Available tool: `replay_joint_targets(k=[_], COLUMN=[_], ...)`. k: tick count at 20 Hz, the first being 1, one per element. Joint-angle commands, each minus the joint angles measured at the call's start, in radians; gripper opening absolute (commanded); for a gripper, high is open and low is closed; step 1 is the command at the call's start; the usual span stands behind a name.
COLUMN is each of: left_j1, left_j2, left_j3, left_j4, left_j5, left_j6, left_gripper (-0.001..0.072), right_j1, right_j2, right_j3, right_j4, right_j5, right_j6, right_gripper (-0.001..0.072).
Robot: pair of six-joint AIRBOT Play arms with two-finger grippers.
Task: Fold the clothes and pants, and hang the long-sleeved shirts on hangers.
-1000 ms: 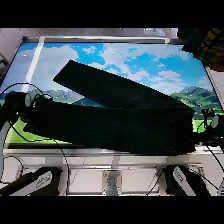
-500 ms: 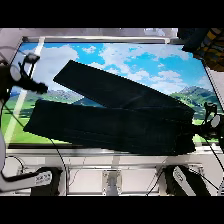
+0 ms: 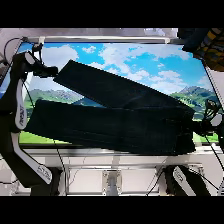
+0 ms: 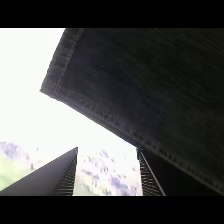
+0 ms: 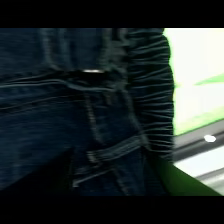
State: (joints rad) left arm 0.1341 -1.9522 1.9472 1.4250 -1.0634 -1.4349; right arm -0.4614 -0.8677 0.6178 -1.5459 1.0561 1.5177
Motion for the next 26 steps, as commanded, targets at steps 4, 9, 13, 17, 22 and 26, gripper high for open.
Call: replay_joint_targets(k=[4,9,13,17,22,26], left_j1=[0.042,0.046,0.034,0.022,0.022,0.032], left_j2=[-0.168,-0.185,-0.228,-0.234,-0.226,-0.156], left_j3=[0.085,0.085,0.085,0.085,0.086,0.087], left_j4=[-0.009,-0.019,-0.069,-0.065,-0.064,0.122], left_j5=[0.063,0.196,0.204,0.208,0.18,0.082], left_j6=[-0.032,-0.041,-0.039,-0.039,-0.039,-0.074], left_gripper=[0.0555,0.0555,0.0555,0.0386,0.0037,0.0034], right_j1=[0.0,0.0,0.001,0.001,0.0,0.001], right_j2=[0.001,0.001,0.001,0.001,0.001,0.001], right_j3=[0.0,0.0,0.0,0.0,0.0,0.0], right_j4=[0.104,0.132,0.166,0.166,0.167,0.167], right_j5=[-0.002,-0.003,-0.002,-0.003,-0.003,-0.01], right_j6=[0.001,0.001,0.001,0.001,0.001,0.001], right_gripper=[0.0446,0.0445,0.0445,0.0445,0.0445,0.0445])
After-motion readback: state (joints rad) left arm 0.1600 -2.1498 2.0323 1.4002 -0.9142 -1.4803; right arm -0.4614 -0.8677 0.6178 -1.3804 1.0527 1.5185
